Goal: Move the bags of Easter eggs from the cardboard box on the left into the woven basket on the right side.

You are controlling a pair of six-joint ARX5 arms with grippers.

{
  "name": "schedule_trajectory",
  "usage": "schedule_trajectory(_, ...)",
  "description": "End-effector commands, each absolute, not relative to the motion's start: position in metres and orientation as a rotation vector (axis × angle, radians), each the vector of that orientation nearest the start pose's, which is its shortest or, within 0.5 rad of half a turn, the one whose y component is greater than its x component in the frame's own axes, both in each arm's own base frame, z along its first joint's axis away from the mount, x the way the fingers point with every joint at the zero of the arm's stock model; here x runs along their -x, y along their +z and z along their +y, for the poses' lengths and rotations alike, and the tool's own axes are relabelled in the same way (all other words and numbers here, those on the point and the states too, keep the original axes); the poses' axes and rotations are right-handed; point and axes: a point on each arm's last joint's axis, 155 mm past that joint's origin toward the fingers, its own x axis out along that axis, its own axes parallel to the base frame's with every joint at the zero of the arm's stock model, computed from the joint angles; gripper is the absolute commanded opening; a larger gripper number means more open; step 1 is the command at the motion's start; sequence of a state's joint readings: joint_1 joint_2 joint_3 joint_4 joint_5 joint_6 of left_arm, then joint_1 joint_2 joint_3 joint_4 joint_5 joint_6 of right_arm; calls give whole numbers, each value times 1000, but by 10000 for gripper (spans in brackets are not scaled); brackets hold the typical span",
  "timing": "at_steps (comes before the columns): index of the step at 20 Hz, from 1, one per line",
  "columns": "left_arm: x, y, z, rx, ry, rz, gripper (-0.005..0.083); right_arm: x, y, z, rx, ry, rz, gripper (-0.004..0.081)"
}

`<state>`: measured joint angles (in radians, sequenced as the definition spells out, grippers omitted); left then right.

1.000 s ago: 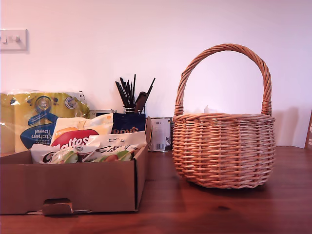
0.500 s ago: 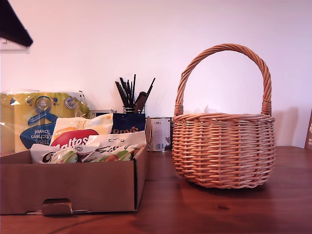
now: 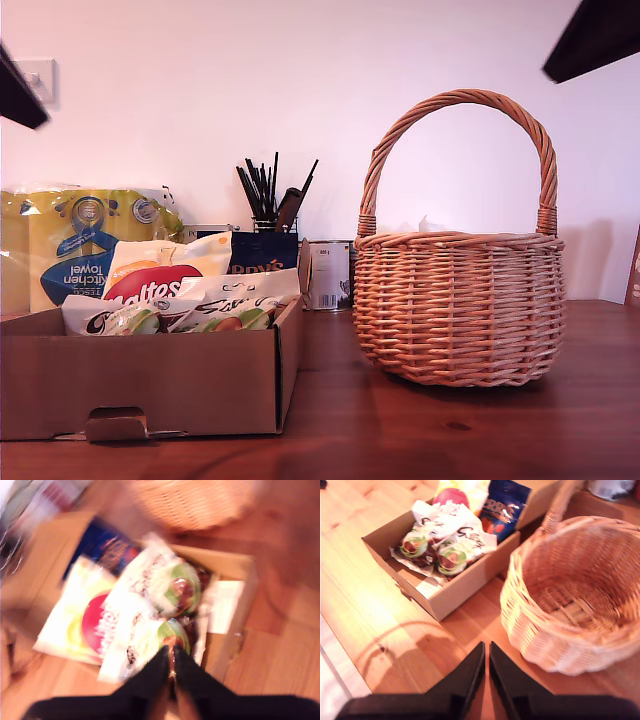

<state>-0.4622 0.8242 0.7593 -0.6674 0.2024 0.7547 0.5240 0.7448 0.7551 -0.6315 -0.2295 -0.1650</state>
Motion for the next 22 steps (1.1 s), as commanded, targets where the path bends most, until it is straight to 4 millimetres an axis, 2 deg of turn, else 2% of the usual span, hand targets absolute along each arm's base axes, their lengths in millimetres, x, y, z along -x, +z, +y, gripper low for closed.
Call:
schedule_trajectory(1,-236,169,-165,-799,-922,460,568,-213,202,177,263,803,549,-13)
schedule_trajectory(2,-245,168,-168,-801,-914,456,755,-213,202,178,264,808,545,-13)
schedule_trajectory(3,-254,164,-169,-810,-898,460,784,-213,203,179,265,811,541,-13)
schedule_trajectory(9,-285,138,-184,-814,-904,484,780,-213,203,179,265,810,539,-13)
schedule_trajectory(13,-299,111,-192,-817,-929,531,780,-213,203,179,266,810,542,-13)
schedule_trajectory(17,-310,78,-189,-789,-944,608,780,-213,203,179,266,810,542,-13)
schedule_trajectory(22,-321,50,-169,-761,-910,704,780,-212,201,179,273,813,547,-13)
